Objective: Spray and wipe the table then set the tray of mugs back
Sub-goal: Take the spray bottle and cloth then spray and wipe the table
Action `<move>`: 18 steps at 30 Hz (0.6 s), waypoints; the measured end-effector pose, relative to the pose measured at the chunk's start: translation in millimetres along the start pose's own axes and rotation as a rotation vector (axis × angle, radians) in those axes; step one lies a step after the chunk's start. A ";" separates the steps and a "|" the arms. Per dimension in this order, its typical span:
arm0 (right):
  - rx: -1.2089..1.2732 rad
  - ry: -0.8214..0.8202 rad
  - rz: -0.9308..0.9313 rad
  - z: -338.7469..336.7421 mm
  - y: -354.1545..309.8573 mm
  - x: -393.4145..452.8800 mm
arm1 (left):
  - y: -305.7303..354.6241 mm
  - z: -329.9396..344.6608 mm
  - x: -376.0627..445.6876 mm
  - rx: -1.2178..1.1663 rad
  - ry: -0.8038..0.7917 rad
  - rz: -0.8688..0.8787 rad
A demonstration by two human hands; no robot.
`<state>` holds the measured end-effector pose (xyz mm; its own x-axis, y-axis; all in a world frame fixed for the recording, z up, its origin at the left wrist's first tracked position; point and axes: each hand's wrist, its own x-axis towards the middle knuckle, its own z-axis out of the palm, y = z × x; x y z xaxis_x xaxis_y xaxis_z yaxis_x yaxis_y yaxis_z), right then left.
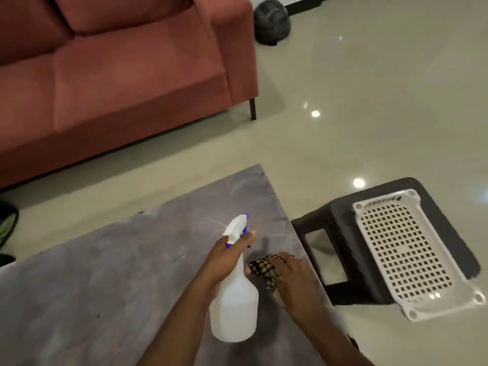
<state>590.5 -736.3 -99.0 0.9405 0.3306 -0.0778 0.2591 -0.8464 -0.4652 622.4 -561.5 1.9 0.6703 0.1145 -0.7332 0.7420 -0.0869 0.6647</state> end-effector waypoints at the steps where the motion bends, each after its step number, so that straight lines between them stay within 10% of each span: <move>1: -0.020 -0.013 0.022 7.3 -9.9 6.2 | 2.9 -11.3 4.2 -0.028 -0.024 -0.009; 18: -0.287 -0.012 0.012 82.7 -31.4 77.3 | -5.3 -85.7 88.0 -0.050 -0.014 -0.008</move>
<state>636.9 -649.6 -163.3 0.9418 0.3230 -0.0936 0.3007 -0.9334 -0.1960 676.4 -466.2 -53.8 0.6646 0.1010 -0.7403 0.7461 -0.0361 0.6648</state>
